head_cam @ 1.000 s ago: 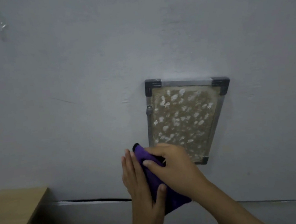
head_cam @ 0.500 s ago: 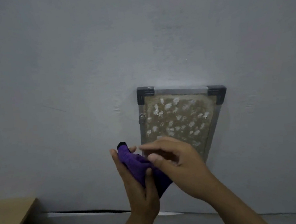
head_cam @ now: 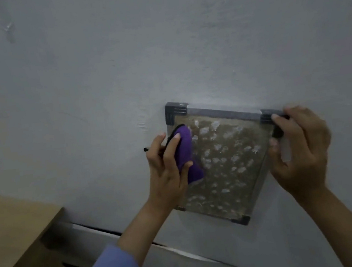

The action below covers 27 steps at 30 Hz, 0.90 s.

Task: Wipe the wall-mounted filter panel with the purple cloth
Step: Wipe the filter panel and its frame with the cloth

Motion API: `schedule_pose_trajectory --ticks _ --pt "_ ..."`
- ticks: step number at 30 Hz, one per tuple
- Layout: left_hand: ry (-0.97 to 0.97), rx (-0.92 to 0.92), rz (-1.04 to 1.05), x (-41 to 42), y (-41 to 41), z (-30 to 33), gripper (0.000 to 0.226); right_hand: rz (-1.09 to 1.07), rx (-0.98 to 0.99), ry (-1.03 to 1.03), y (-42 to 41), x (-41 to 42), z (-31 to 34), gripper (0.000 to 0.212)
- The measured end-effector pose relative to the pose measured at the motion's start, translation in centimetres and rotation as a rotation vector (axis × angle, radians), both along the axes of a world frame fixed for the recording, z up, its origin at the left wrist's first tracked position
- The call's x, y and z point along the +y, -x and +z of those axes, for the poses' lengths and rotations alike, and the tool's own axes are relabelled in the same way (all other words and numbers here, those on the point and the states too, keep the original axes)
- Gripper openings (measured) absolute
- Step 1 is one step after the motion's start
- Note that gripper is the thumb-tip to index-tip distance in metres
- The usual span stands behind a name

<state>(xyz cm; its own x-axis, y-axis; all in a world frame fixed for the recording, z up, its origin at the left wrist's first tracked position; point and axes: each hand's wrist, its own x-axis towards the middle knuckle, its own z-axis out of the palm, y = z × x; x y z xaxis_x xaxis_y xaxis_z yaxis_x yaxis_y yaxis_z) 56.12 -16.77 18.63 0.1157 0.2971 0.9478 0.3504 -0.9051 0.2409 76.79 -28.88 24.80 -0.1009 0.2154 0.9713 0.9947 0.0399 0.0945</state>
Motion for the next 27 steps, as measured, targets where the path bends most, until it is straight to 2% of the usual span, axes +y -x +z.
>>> schedule_pose_trajectory --ticks 6,11,14,17,21,27 --pt "-0.249 0.118 0.29 2.2 -2.0 -0.5 0.044 0.092 -0.029 -0.047 -1.1 2.1 -0.9 0.032" --pt "-0.48 0.222 0.311 2.6 -1.8 -1.7 0.066 0.087 -0.033 -0.125 -1.5 3.3 -1.6 0.033" --pt "-0.537 0.246 0.255 2.7 -1.8 -1.5 0.069 0.076 -0.043 -0.143 -1.6 3.5 -1.8 0.032" --pt "-0.52 0.238 0.231 2.8 -1.4 -1.4 0.07 0.069 -0.046 -0.153 -1.7 3.5 -1.9 0.032" --pt "-0.352 0.027 0.264 2.7 -1.3 -0.9 0.039 0.055 -0.044 -0.168 -1.7 3.6 -2.0 0.031" --pt "-0.343 0.043 0.229 2.6 -1.9 -0.8 0.049 0.046 -0.043 -0.181 -1.7 3.8 -2.2 0.031"
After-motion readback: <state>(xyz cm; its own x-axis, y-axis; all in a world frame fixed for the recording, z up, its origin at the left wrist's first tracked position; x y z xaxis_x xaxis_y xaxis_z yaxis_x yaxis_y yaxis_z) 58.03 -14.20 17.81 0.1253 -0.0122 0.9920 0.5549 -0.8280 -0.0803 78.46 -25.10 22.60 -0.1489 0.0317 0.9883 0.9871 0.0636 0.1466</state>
